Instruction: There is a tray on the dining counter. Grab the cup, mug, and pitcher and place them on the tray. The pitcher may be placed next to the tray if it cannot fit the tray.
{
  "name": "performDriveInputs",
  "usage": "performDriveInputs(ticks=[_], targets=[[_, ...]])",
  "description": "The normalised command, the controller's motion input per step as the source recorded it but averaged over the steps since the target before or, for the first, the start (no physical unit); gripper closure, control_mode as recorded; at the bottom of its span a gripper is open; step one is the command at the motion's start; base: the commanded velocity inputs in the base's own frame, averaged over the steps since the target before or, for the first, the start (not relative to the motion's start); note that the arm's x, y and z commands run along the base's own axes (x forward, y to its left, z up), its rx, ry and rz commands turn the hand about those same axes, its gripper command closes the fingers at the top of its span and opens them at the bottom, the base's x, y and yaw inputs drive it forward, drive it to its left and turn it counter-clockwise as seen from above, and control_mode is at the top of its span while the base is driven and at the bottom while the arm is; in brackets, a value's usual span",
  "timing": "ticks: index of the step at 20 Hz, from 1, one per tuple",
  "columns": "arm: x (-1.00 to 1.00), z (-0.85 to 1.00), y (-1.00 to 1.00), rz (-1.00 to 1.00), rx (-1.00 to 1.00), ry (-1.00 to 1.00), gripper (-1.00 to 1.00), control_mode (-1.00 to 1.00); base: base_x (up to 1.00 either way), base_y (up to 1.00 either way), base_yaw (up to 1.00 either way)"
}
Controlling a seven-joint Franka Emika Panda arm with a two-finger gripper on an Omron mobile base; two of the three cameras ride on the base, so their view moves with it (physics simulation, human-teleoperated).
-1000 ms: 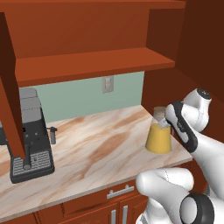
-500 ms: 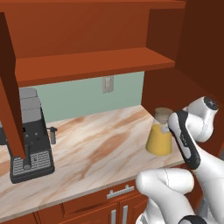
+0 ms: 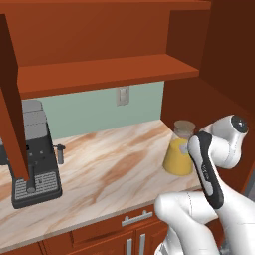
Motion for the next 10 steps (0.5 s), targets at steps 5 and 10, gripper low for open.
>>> performDriveInputs(ticks=[5, 10], targets=[[-0.04, 0.29, 0.16, 0.00, -0.01, -0.09, 1.00, -1.00, 0.00, 0.00, 0.00], [-0.03, 0.44, 0.11, -0.02, 0.00, -0.06, 1.00, -1.00, 0.00, 0.00, 0.00]])
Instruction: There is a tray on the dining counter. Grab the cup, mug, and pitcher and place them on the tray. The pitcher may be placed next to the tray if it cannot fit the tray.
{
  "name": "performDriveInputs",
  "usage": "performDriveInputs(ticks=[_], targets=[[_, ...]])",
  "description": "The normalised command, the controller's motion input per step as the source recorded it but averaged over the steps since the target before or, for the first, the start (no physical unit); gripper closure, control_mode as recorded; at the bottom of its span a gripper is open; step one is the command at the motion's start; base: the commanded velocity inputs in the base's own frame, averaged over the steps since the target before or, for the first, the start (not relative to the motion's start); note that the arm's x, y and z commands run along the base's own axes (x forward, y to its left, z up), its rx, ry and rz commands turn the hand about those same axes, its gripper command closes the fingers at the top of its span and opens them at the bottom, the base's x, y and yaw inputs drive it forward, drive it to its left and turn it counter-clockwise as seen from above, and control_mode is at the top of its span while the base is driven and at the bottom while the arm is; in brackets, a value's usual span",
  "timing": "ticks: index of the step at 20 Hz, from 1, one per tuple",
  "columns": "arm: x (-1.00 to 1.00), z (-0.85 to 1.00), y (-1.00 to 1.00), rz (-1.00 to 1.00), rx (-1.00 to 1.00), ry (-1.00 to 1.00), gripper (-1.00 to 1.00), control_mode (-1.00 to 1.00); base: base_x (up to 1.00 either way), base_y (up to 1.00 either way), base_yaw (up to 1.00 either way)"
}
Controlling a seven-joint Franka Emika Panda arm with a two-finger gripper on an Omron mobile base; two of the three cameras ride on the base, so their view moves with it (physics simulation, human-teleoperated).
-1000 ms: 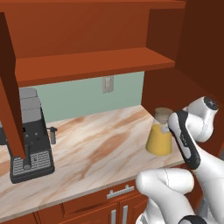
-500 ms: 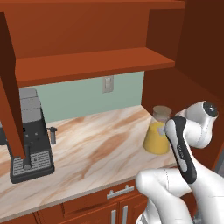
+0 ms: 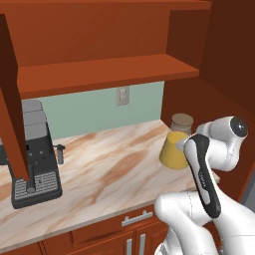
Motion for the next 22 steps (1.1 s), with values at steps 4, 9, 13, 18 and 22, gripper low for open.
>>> performDriveInputs(ticks=[4, 9, 13, 18, 22], targets=[[-0.17, 0.53, 0.01, -0.04, 0.00, 0.00, 1.00, -1.00, 0.00, 0.00, 0.00], [-0.28, 0.54, 0.01, -0.04, 0.00, 0.00, 1.00, -1.00, 0.00, 0.00, 0.00], [-0.36, 0.37, 0.00, -0.01, 0.00, 0.00, 1.00, -1.00, 0.00, 0.00, 0.00], [-0.33, 0.25, 0.04, 0.00, -0.01, -0.02, 1.00, -1.00, 0.00, 0.00, 0.00], [-0.34, 0.04, 0.16, 0.00, -0.04, -0.07, 1.00, -1.00, 0.00, 0.00, 0.00]])
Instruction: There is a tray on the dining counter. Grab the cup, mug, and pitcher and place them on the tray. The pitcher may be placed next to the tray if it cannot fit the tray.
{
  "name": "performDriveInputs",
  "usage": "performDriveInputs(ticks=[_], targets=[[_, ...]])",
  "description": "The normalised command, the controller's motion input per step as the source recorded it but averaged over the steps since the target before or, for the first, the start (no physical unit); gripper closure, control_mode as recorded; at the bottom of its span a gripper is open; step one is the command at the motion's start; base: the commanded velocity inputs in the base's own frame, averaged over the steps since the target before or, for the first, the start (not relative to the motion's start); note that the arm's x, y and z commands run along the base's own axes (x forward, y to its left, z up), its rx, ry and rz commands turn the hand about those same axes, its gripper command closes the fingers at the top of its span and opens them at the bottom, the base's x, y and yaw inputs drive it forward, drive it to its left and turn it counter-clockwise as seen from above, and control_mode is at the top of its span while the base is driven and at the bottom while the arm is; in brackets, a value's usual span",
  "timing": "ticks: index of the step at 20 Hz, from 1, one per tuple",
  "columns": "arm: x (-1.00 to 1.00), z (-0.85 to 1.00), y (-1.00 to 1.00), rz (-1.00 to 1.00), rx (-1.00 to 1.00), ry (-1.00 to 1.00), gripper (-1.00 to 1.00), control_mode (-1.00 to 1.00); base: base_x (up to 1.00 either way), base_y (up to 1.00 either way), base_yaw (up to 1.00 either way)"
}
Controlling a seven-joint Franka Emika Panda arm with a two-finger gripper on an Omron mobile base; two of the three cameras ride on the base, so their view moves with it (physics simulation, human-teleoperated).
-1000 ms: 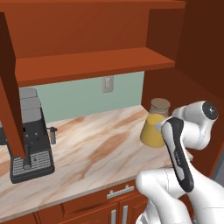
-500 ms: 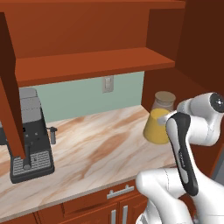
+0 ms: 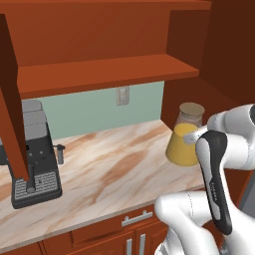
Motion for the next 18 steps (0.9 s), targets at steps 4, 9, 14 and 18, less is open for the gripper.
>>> performDriveInputs(ticks=[4, 9, 14, 18], targets=[[-0.29, 0.00, 0.26, 0.00, -0.05, -0.07, 1.00, -1.00, 0.00, 0.00, 0.00], [-0.13, 0.02, 0.19, 0.00, -0.01, -0.06, 1.00, -1.00, 0.00, 0.00, 0.00], [-0.09, 0.01, 0.00, 0.00, 0.00, -0.03, 1.00, 1.00, -0.05, 0.00, 0.00], [0.00, 0.00, 0.00, 0.00, 0.00, 0.00, 1.00, 1.00, -0.42, 0.00, 0.00]])
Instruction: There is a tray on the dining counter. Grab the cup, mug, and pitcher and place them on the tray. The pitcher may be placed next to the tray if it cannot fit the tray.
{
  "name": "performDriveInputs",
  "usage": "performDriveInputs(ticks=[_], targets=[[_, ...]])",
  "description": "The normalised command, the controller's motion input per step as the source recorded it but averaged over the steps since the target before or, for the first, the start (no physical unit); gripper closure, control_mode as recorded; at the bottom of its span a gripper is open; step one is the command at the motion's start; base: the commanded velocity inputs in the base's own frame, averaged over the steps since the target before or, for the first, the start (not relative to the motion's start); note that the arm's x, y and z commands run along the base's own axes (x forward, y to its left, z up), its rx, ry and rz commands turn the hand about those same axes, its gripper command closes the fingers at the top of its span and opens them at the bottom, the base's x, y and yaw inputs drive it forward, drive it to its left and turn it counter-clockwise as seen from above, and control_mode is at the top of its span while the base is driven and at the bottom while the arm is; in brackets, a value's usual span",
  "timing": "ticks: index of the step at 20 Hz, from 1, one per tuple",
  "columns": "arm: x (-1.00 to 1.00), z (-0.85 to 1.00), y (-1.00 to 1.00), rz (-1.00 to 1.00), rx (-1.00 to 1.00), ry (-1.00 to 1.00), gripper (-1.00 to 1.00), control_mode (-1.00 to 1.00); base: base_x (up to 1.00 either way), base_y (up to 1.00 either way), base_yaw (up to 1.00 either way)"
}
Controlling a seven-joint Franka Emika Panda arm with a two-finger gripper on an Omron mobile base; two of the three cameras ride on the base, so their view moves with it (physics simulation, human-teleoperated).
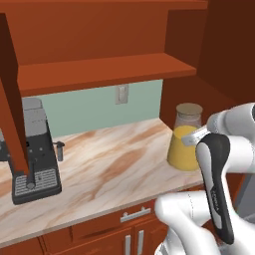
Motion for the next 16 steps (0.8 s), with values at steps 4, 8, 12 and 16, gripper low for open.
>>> performDriveInputs(ticks=[4, 8, 12, 16], targets=[[0.00, 0.00, 0.00, 0.00, 0.00, 0.00, 1.00, 1.00, -0.69, 0.00, -0.02], [0.00, 0.00, 0.00, 0.00, 0.00, 0.00, 1.00, 1.00, -0.91, 0.00, -0.14], [0.00, 0.00, 0.00, 0.00, 0.00, 0.00, 1.00, 1.00, -0.91, 0.00, -0.23], [0.00, 0.00, 0.00, 0.00, 0.00, 0.00, 1.00, 1.00, -0.85, 0.00, -0.29]])
